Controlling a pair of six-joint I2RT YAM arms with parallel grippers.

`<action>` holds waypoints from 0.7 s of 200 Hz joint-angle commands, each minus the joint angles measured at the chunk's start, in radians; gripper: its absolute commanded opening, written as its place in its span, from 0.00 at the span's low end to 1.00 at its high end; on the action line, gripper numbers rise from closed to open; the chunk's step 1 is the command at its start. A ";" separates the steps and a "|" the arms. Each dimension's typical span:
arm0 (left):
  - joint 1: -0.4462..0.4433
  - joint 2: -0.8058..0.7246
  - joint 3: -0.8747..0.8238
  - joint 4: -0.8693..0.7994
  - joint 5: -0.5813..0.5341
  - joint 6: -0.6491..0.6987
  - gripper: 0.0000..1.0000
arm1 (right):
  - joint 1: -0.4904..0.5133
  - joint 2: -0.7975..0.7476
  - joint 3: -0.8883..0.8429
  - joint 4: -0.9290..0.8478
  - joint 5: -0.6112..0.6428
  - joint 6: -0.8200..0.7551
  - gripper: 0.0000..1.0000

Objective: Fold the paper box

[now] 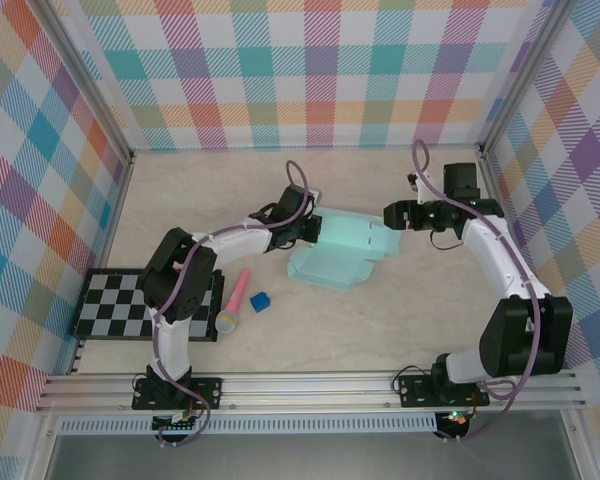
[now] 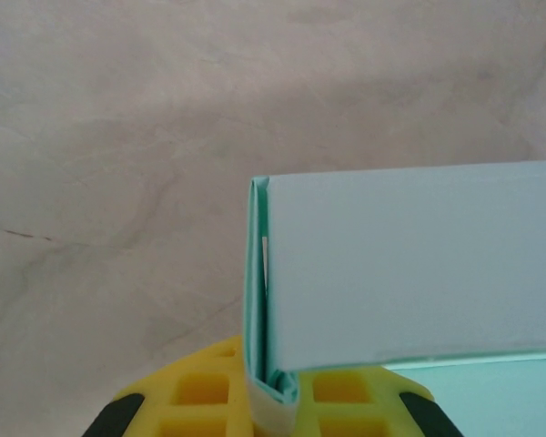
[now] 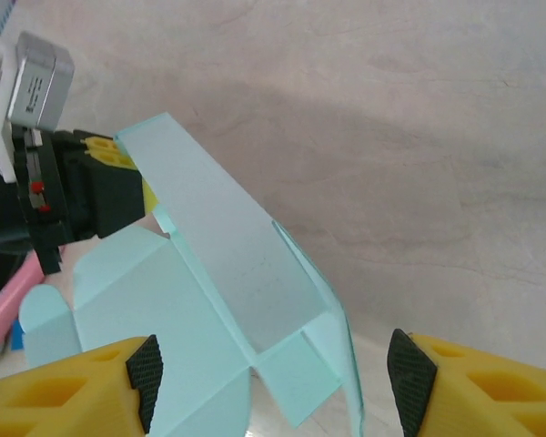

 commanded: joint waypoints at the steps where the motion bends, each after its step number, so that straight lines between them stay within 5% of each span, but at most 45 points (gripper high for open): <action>1: 0.022 0.025 0.096 -0.133 0.134 0.026 0.00 | 0.019 0.064 0.085 -0.076 0.004 -0.169 0.69; 46: 0.089 0.040 0.131 -0.180 0.246 -0.160 0.00 | 0.017 -0.083 -0.118 0.283 0.130 0.007 0.70; 71: 0.111 0.012 0.099 -0.141 0.276 -0.235 0.00 | 0.009 -0.204 -0.261 0.454 0.096 0.110 0.77; 140: 0.096 -0.038 0.081 -0.113 0.209 0.102 0.00 | 0.003 -0.120 -0.074 0.207 -0.049 -0.112 0.77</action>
